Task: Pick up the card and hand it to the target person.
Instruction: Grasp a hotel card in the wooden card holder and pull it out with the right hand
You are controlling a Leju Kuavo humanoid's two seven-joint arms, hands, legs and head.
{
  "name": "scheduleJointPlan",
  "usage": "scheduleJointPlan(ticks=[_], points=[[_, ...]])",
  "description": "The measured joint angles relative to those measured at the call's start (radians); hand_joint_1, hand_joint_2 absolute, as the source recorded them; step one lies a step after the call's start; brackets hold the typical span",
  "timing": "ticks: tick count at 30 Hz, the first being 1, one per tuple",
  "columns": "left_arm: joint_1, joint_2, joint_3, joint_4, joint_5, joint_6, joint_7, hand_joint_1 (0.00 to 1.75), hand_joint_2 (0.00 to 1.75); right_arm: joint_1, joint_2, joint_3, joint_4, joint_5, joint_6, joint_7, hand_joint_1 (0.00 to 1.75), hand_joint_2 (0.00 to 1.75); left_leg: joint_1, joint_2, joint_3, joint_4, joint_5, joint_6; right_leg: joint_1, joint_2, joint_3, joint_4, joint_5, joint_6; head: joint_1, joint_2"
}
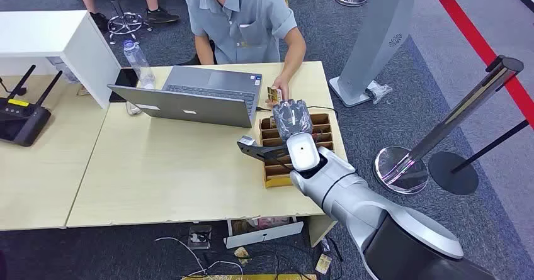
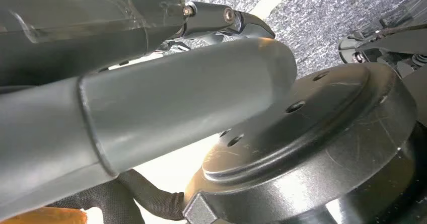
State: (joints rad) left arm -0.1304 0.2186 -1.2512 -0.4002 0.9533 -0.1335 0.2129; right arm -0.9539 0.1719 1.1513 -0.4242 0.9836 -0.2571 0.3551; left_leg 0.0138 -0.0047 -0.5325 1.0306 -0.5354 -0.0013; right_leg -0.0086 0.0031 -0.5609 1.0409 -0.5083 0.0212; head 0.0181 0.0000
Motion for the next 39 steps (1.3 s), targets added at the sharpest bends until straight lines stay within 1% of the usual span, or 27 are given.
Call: scheduleJointPlan(ticks=[11,17,27,29,31,33,39], points=[[0.001,0.0,0.0,0.0,0.001,0.001,-0.006,0.0,0.0,0.004,0.006,-0.002,0.0,-0.065,-0.014,-0.052,1.06,1.75,0.0,0.002,0.002,0.0,0.0,0.0,0.0,0.002,0.001,0.0,0.0,0.0,0.0,0.0],[0.002,0.0,0.0,0.0,0.001,0.001,-0.007,0.0,0.0,0.005,0.014,-0.001,0.0,-0.053,-0.015,-0.055,1.16,1.75,0.001,0.002,0.002,0.0,0.0,0.0,0.001,0.002,0.001,0.0,0.0,0.0,0.0,0.0],[0.003,0.0,0.0,0.0,0.001,0.001,-0.007,0.0,0.0,0.009,0.018,-0.001,0.0,-0.051,-0.015,-0.055,1.38,1.75,0.001,0.002,0.002,0.0,0.0,0.0,0.001,0.001,0.001,0.0,0.0,0.0,0.0,0.0],[0.003,0.0,0.0,0.0,0.001,0.001,-0.007,0.0,0.0,0.009,0.018,-0.001,0.0,-0.05,-0.015,-0.055,1.49,1.75,0.001,0.002,0.002,0.0,0.0,0.0,0.001,0.001,0.001,0.0,0.0,0.0,0.0,0.0],[0.004,0.0,0.0,0.0,0.001,0.001,-0.007,0.0,0.0,0.01,0.018,-0.001,0.0,-0.049,-0.014,-0.055,1.64,1.75,0.001,0.002,0.002,0.0,0.0,0.0,0.001,0.001,0.001,0.0,0.0,0.0,0.0,0.0],[0.004,0.0,0.0,0.0,0.001,0.001,-0.007,0.0,0.0,0.01,0.018,-0.001,0.0,-0.046,-0.014,-0.055,1.74,1.75,0.001,0.002,0.002,0.0,0.0,0.0,0.001,0.001,0.001,0.0,0.0,0.0,0.0,0.0],[0.005,0.0,0.0,0.0,0.001,0.001,-0.007,0.0,0.0,0.013,0.018,-0.001,0.0,-0.035,-0.012,-0.054,1.75,1.75,0.001,0.002,0.002,0.0,0.0,0.0,0.001,0.001,0.001,0.0,0.0,0.0,0.0,0.0]])
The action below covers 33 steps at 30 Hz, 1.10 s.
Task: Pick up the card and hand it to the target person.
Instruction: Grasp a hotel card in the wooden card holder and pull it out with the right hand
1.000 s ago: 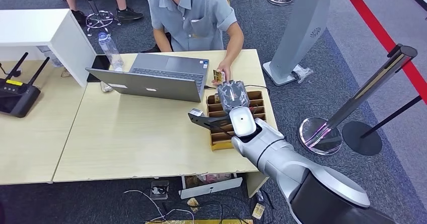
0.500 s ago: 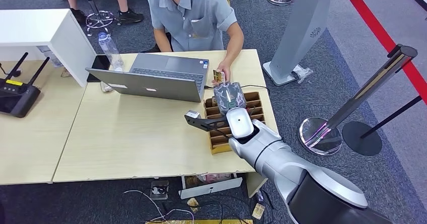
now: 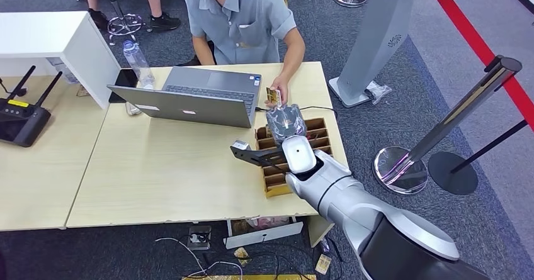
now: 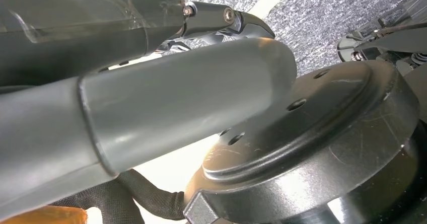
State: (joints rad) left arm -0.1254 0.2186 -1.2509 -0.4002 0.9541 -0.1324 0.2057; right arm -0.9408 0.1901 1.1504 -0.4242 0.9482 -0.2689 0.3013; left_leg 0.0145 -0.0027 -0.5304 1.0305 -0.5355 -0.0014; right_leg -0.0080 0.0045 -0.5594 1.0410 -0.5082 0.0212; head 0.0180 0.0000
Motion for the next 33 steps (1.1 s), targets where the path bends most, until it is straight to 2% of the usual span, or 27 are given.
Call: scheduleJointPlan(ticks=[15,33], points=[[0.001,0.0,0.0,0.0,0.0,0.0,0.0,0.0,0.0,0.003,0.0,0.0,0.0,0.017,-0.006,0.003,1.75,1.75,0.0,0.0,0.0,0.0,0.0,0.0,0.0,0.0,0.0,0.0,0.0,0.0,0.0,0.0],[0.001,0.0,0.0,0.0,0.0,0.002,0.006,0.0,0.0,0.016,-0.005,0.001,0.0,0.089,-0.08,0.051,1.75,1.75,0.0,0.0,0.0,0.0,0.0,0.0,0.0,0.0,0.0,0.0,0.0,0.0,0.0,0.0]])
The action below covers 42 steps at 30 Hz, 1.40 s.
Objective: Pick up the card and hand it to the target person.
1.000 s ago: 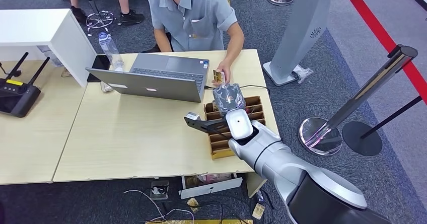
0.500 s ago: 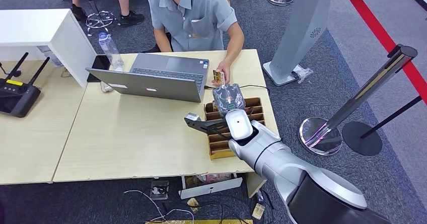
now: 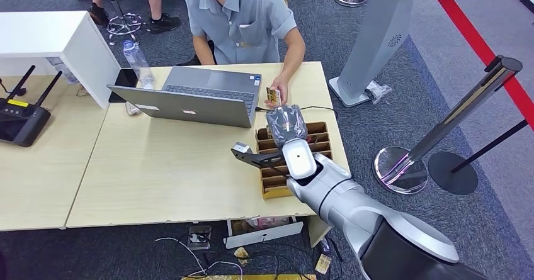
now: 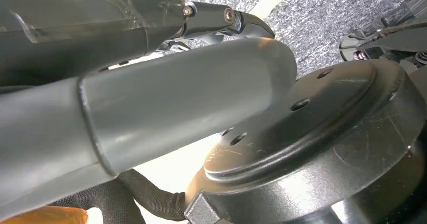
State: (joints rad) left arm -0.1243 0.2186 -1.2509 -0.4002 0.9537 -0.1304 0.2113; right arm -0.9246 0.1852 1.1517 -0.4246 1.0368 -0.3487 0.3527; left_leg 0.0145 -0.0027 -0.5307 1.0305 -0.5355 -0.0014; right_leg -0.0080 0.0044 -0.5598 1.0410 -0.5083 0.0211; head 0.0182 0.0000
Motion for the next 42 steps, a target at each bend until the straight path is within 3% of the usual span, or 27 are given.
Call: scheduleJointPlan(ticks=[18,26,32,42], points=[[0.001,0.0,0.0,0.0,0.0,0.005,0.005,0.0,0.0,-0.008,-0.03,-0.003,-0.047,0.019,-0.051,0.021,1.75,1.75,0.0,0.0,0.0,0.0,0.0,0.0,0.0,0.0,0.0,0.0,0.0,0.0,0.0,0.0],[0.001,0.0,0.0,0.0,0.0,0.009,0.008,0.0,0.0,-0.02,-0.045,-0.007,-0.082,0.02,-0.121,0.032,1.75,1.75,0.0,0.0,0.0,0.0,0.0,0.0,0.0,0.0,0.0,0.0,0.0,0.0,0.0,0.0],[0.001,0.0,0.0,0.0,0.0,0.014,0.013,0.0,0.0,-0.033,-0.061,-0.033,-0.124,0.02,-0.179,0.046,1.75,1.75,0.0,0.0,0.0,0.0,0.0,0.0,0.0,0.0,0.0,0.0,0.0,0.0,0.0,0.0],[0.002,0.0,0.0,0.0,0.001,0.017,0.019,0.0,0.0,-0.039,-0.086,-0.074,-0.201,0.022,-0.189,0.056,1.75,1.75,0.0,0.0,0.0,0.0,0.0,0.0,0.0,0.0,0.0,0.0,0.0,0.0,0.0,0.0]])
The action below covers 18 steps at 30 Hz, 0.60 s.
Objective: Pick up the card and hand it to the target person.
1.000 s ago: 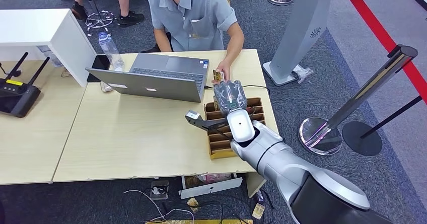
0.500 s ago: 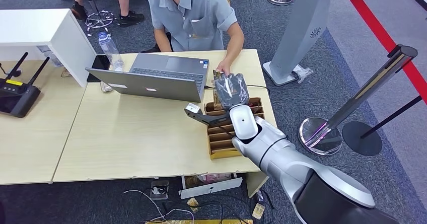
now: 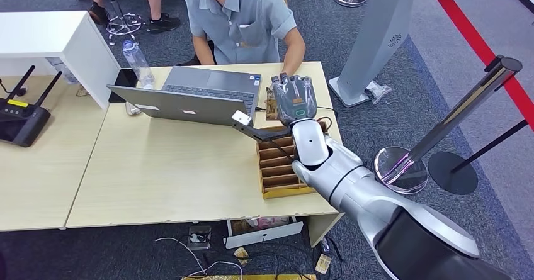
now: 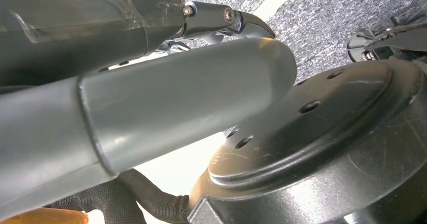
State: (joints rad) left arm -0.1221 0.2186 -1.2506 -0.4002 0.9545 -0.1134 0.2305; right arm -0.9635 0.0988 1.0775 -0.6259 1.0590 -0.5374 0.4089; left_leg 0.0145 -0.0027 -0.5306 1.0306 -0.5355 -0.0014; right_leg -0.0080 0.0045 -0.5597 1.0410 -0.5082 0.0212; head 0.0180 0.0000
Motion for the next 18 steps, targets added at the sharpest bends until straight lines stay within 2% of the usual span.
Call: scheduleJointPlan(ticks=[18], points=[[0.002,0.0,0.0,-0.002,-0.009,0.005,0.006,0.0,0.0,-0.078,-0.056,-0.063,-0.215,0.051,0.023,0.045,1.75,1.75,0.0,0.0,0.0,0.0,0.0,0.0,0.0,0.0,0.0,0.0,0.0,0.0,0.0,0.0]])
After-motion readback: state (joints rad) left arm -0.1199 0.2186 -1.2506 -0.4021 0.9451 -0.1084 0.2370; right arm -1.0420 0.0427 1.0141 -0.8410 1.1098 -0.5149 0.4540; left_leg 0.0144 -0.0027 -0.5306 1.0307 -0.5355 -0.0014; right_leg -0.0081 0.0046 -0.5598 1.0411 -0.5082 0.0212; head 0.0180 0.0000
